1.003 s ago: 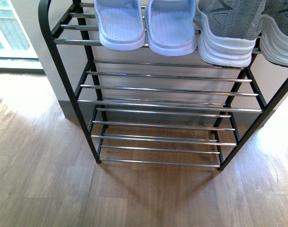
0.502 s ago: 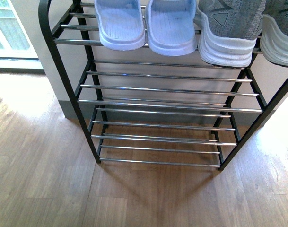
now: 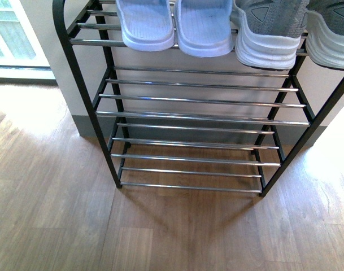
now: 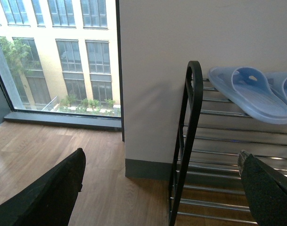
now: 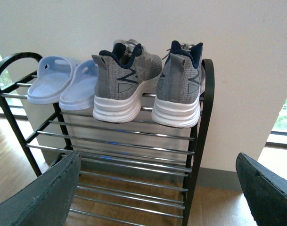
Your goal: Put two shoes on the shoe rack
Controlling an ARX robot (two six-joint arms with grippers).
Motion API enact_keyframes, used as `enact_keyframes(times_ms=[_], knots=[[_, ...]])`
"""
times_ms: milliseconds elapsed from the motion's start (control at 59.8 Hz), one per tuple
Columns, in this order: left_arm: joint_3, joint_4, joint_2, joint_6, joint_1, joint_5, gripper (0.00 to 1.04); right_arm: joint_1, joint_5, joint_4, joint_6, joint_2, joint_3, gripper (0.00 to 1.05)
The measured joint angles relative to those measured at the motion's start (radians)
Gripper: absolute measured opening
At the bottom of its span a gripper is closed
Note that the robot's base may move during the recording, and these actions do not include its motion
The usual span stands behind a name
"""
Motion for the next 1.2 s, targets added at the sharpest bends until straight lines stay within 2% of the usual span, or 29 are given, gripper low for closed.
enact_keyframes(times_ms=[1204], knots=[[0.0, 0.0, 0.0, 0.0, 0.0, 0.0, 0.95, 0.0, 0.0, 0.0, 0.0, -0.001, 0.0, 0.95]])
